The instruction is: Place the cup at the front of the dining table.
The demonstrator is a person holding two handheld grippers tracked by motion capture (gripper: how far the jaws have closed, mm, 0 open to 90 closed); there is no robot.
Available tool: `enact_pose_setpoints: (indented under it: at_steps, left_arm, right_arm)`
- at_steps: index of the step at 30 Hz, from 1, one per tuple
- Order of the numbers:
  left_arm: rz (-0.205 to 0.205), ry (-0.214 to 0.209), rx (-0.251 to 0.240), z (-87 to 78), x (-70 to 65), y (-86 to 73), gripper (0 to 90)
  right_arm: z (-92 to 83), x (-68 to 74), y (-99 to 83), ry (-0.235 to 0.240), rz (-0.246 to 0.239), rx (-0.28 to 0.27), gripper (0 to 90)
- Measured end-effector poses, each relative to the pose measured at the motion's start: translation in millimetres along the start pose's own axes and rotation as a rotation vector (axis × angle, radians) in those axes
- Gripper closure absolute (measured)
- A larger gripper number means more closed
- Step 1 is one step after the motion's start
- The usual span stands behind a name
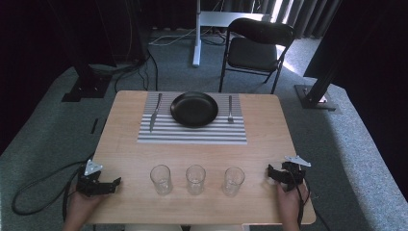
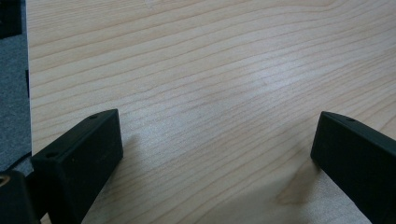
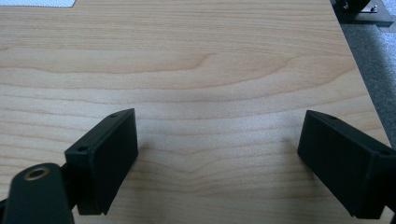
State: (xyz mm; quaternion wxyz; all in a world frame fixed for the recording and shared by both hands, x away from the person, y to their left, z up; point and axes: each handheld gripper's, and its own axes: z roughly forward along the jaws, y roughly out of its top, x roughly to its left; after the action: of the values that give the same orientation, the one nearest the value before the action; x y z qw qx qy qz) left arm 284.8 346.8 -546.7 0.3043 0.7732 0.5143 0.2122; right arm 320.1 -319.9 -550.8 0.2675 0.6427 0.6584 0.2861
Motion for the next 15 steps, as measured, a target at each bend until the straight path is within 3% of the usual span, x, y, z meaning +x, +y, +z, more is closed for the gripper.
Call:
enact_pose_setpoints:
  at_steps: [15]
  left_arm:
    - [0.037,-0.034,-0.007,-3.3,-0.3,-3.5,3.2]
  right_arm:
    - [0.0,-0.1,0.0,0.0,0.0,0.0,11.6]
